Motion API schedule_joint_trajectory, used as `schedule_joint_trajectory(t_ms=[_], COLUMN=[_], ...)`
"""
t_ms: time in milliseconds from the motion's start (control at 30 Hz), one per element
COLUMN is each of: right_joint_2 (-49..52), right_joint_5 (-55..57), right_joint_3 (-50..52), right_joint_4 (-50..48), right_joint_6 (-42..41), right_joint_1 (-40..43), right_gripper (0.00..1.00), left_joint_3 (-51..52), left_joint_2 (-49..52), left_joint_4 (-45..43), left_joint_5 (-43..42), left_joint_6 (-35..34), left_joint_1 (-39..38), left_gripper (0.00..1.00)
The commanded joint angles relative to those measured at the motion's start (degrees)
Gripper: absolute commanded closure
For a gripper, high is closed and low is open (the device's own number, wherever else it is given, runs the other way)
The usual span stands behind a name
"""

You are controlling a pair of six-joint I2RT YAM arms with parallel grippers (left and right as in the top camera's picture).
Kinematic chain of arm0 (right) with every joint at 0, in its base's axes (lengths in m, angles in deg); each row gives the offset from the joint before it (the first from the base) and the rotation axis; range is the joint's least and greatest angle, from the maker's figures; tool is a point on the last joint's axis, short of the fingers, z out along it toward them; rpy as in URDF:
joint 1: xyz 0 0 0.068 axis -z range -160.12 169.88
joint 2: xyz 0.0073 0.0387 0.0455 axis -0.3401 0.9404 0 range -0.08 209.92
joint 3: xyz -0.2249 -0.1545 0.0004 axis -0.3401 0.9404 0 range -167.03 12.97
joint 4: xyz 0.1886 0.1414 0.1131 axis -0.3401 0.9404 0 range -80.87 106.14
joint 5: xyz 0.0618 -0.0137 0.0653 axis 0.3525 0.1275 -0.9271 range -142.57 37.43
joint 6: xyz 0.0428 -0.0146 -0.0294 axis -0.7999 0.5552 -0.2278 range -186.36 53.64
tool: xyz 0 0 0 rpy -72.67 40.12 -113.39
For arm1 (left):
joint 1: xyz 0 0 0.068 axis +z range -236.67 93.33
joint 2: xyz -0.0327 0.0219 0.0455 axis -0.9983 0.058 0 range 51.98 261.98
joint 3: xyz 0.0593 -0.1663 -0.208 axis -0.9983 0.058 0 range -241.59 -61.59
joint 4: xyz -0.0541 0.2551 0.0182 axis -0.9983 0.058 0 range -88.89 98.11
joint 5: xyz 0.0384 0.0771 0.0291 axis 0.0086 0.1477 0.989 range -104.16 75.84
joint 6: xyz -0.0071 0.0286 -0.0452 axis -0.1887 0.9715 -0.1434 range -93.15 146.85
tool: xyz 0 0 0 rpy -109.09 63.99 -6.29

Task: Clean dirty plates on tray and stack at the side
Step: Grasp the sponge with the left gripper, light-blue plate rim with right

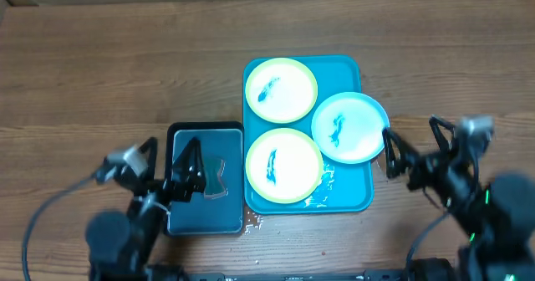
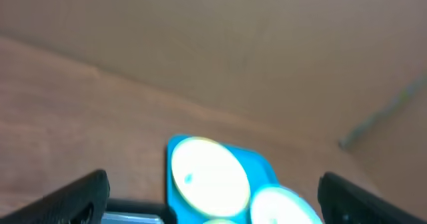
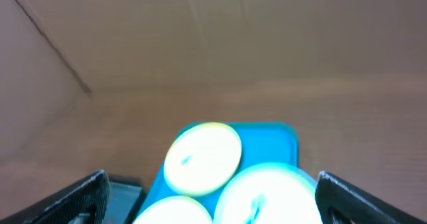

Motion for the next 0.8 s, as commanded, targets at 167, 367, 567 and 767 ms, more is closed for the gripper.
schedule_joint_trajectory(t_ms=[167, 367, 567, 767], right_joint_2=[26.6, 35.1, 40.22, 44.17], right_joint_5=[-14.69, -20.87, -13.53, 10.27], right_joint_3=[-24.26, -25.09, -21.84, -10.29], right_joint_4=[17.2, 23.08, 30.03, 23.04], right_joint_6=[-0.31, -0.17, 0.09, -13.84], right_joint_1=[0.15, 0.02, -7.76, -23.76], right_gripper=[0.0, 0.0, 0.15, 0.22], left_joint_3=[-26.51, -33.29, -33.24, -33.57], left_joint_2=[29.64, 41.18, 47.6, 47.69], left_joint_4=[25.0, 34.53, 41.75, 49.18], left_joint_5=[-18.34, -22.73, -24.65, -15.17], left_joint_6=[8.68, 8.98, 10.82, 12.83], left_joint_1=[0.24, 0.24, 0.24, -0.11], left_gripper=[0.0, 0.0, 0.0, 0.0])
